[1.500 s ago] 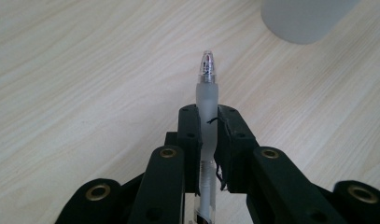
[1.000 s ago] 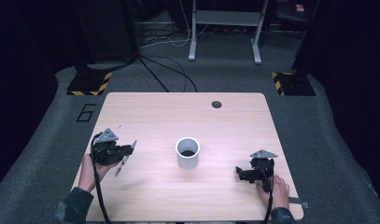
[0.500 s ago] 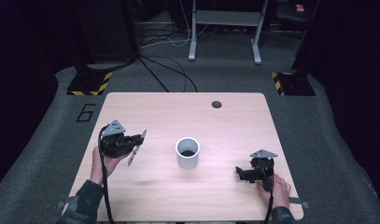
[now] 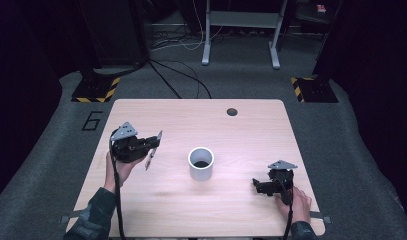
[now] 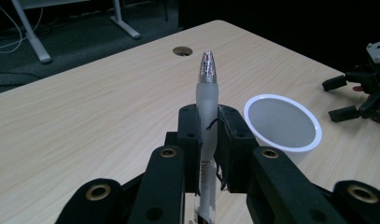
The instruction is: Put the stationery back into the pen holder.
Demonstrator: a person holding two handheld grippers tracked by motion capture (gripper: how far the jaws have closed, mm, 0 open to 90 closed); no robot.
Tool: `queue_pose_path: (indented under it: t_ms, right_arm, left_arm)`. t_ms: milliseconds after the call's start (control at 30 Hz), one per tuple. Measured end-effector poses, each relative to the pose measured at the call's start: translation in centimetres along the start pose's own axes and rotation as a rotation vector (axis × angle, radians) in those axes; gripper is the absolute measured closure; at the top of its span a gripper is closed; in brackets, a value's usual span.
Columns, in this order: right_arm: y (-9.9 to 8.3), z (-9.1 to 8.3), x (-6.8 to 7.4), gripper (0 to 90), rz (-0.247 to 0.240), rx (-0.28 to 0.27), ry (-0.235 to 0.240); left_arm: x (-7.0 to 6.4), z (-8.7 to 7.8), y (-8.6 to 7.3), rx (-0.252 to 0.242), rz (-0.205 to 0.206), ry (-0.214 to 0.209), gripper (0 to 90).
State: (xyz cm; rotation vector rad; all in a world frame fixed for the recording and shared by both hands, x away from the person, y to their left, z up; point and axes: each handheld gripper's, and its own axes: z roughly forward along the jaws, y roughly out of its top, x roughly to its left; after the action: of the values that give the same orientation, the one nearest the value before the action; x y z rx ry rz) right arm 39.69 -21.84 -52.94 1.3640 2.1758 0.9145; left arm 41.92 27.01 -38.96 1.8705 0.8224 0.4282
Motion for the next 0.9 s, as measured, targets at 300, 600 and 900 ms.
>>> queue_pose_path:
  t_ms: [300, 600, 900]
  right_arm:
    - [0.0, 0.0, 0.0, 0.0, 0.000, 0.000, 0.000]
    - [0.0, 0.0, 0.0, 0.0, 0.000, 0.000, 0.000]
    - [0.0, 0.0, 0.0, 0.0, 0.004, 0.001, -0.001]
  left_arm:
    - [-0.4, 0.6, 1.4, -0.062, 0.013, 0.002, 80.5]
    - [-0.9, 0.8, 2.5, -0.116, 0.027, 0.007, 80.5]
    - [-1.6, 1.6, 3.8, -0.139, 0.045, -0.011, 80.5]
